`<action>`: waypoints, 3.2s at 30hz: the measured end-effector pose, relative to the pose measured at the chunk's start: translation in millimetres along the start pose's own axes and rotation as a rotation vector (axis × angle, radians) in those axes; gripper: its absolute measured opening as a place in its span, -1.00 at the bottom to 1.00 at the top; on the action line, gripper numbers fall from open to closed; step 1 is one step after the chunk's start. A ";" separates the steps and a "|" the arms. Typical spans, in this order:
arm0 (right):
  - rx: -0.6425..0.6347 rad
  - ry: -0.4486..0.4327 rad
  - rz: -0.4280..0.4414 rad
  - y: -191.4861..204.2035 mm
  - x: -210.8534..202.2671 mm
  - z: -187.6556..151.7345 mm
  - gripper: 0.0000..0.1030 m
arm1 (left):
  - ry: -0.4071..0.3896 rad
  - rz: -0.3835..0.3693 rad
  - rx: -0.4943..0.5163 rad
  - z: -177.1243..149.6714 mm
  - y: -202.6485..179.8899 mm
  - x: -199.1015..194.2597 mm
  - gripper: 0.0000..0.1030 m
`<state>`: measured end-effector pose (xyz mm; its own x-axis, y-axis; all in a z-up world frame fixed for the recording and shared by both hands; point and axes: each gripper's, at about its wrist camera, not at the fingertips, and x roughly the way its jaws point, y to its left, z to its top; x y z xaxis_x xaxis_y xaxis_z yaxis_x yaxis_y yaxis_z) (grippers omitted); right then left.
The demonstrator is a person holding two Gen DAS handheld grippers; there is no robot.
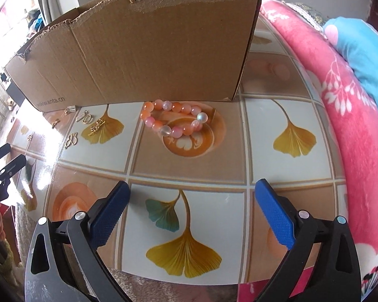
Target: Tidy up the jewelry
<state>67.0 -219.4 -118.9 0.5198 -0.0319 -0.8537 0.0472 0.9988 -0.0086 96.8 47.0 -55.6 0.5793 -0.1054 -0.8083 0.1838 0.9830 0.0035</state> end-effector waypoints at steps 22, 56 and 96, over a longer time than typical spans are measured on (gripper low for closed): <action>0.006 -0.144 0.188 -2.7 -52.4 23.8 0.84 | 0.010 0.037 0.007 0.4 -4.7 -7.4 0.92; 0.100 -0.075 0.498 18.1 -23.4 71.8 -0.10 | -0.158 -0.023 0.093 88.2 -15.8 -14.1 0.92; -0.015 0.025 0.277 18.6 -25.6 -10.6 0.84 | 0.059 -0.080 0.121 12.0 -31.2 4.6 0.92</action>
<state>45.5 -199.7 -102.7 0.4902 0.2430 -0.8370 -0.1069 0.9699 0.2190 103.3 14.0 -52.3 0.5118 -0.1706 -0.8420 0.3245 0.9459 0.0056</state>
